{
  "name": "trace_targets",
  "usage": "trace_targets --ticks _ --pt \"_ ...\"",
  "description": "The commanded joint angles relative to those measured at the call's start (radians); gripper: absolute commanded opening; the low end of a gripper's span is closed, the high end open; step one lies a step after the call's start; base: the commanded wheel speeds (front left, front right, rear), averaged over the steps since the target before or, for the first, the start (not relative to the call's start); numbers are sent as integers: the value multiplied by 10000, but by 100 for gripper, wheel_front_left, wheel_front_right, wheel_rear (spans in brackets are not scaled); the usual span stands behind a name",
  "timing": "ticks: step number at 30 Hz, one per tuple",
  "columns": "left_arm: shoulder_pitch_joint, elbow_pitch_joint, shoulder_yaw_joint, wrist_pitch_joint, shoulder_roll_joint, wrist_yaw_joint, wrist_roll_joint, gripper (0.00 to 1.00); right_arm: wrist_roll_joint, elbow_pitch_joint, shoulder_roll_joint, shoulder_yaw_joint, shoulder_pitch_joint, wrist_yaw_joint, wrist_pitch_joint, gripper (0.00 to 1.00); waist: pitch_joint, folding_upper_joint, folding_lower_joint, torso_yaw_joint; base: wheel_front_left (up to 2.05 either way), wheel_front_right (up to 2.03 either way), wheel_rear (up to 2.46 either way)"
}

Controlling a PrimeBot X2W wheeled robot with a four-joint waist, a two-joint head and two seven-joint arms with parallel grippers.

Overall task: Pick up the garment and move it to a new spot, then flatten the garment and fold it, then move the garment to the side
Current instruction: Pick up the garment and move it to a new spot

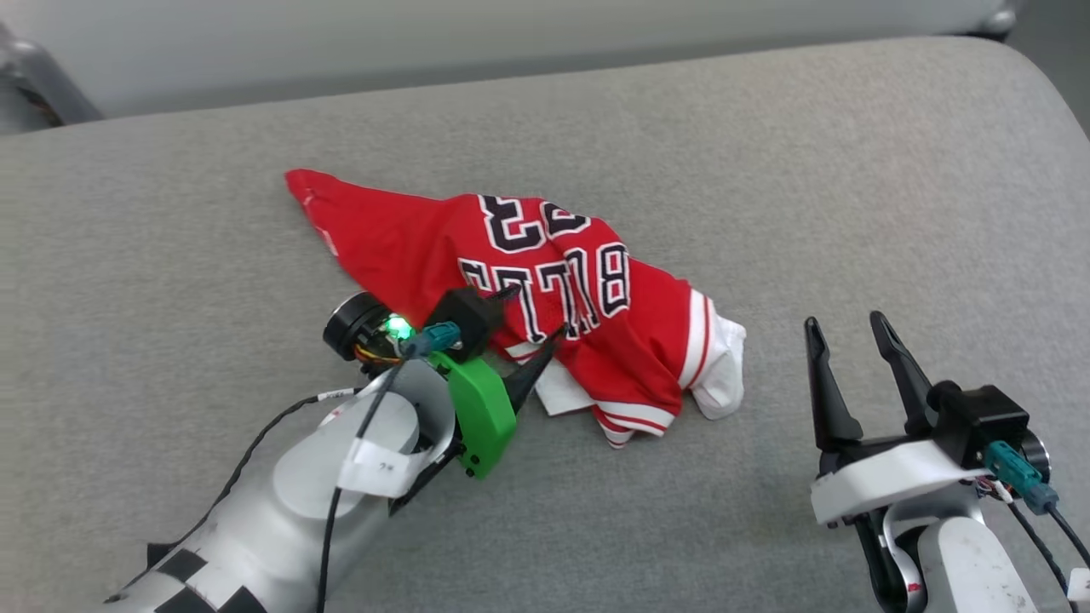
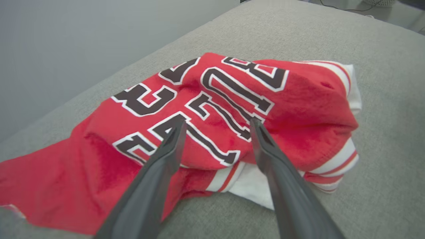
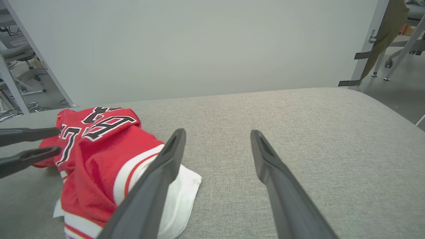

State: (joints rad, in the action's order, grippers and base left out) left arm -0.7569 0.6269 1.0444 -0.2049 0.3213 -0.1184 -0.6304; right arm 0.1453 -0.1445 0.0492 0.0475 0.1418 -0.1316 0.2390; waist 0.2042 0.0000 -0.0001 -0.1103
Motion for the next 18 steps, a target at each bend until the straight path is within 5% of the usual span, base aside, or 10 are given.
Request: trace_targets --ticks 1,12,16,18 --pt "292 -120 -201 -148 158 132 -214 100 -60 -23 11 -50 -152 9 8 100 -741 0 1 786 0 0 0" --pt "2457 -2974 -2928 -563 673 1732 -651 100 -367 228 11 -693 -1115 9 76 100 -1745 0 1 2210 0 0 0" --pt "4057 -4261 -4291 -566 476 2021 65 100 -353 308 11 -774 -1397 9 103 100 -1957 0 1 2392 0 0 0" --pt "5570 -5032 -5489 -567 -138 1883 430 100 -302 364 11 -785 -1566 9 126 100 -2106 0 1 2415 0 0 0"
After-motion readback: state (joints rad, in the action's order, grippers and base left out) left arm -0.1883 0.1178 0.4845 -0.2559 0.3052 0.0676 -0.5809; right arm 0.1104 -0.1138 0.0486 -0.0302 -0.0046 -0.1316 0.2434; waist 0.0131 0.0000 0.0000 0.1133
